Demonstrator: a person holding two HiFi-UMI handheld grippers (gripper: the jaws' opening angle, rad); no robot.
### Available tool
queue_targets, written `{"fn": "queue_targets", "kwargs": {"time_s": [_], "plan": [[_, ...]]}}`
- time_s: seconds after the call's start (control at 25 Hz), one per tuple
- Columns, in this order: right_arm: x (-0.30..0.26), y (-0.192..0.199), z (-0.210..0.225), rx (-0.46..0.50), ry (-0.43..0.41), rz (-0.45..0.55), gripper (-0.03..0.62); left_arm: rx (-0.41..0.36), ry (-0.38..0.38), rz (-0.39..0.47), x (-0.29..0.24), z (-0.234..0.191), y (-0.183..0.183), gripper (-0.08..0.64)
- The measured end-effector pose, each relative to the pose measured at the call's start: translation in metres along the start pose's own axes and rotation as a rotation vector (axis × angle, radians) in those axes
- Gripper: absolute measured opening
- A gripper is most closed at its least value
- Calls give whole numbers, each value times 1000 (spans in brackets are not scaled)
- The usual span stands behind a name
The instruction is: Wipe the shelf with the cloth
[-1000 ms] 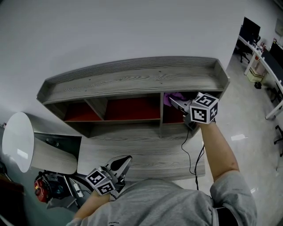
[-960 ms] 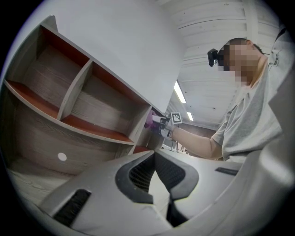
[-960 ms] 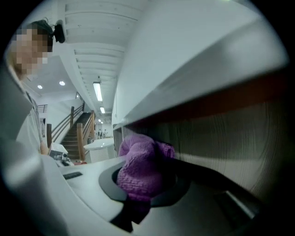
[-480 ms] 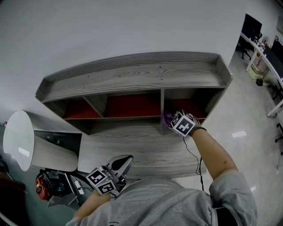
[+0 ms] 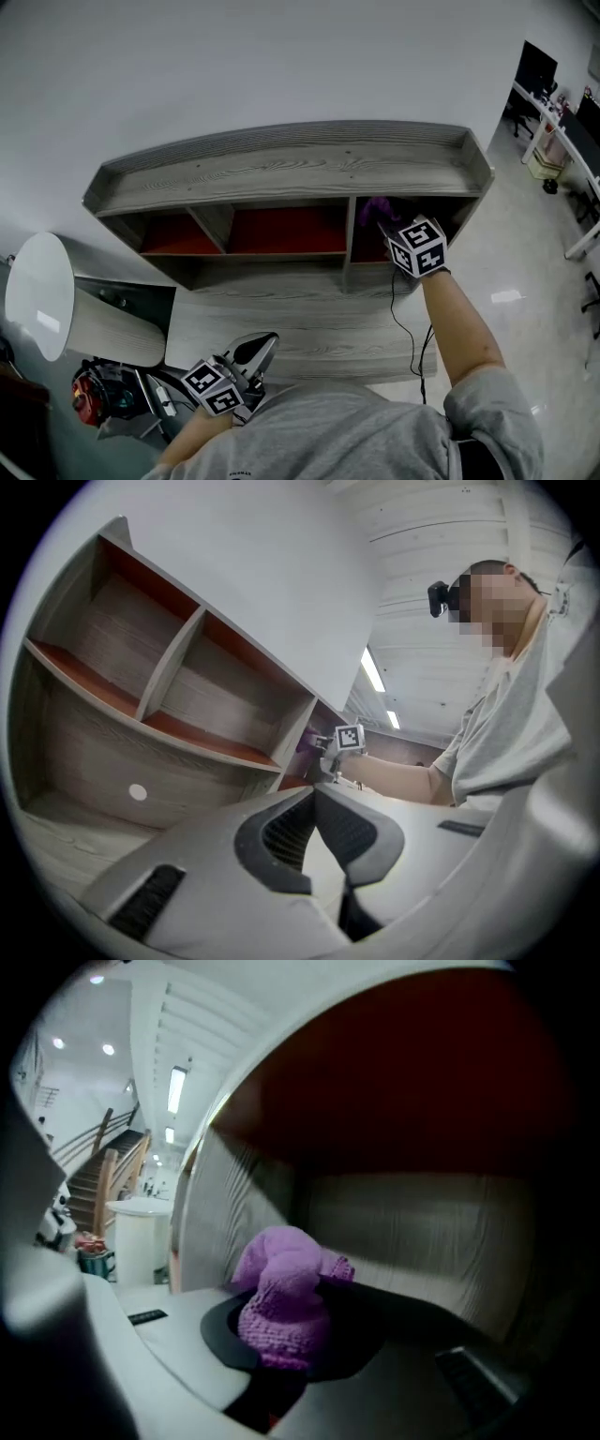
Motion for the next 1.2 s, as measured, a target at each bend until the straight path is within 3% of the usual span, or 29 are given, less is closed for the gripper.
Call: {"fn": "queue_targets", "kwargs": {"time_s": [0.12,0.44,0.52,0.76,0.92,1.04,1.2], "plan": [[-18,-35,3,58,111,139,69,6,-8,3,4,0,0,14],[-33,-41,16,22,206,215,67,13,-36,-11,15,-10,0,14],[-17,-40,34,-12,288,236,67,17,-32,-14,13,-11,1,14],[44,-29,104,-122,637,233,67,21,-1,-16,5,-9,0,14],[48,-31,106,-123,757,197,69,24,12,-21,2,-8,0,14],[46,-32,94,-128,697,196,67,26,10,-21,4,-8,1,14],[2,-5,26,25,380,59,67,34,-5,-15,10,-11,4,14]]}}
Point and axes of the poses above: the fingertips, and each gripper's own axes: x backward along the fingers, z to its right, y out of its underside, the point moved 6 cm from there along x, backward along the fingers, and after that the axes turned 4 degrees about -x, right-handed, at the moved point
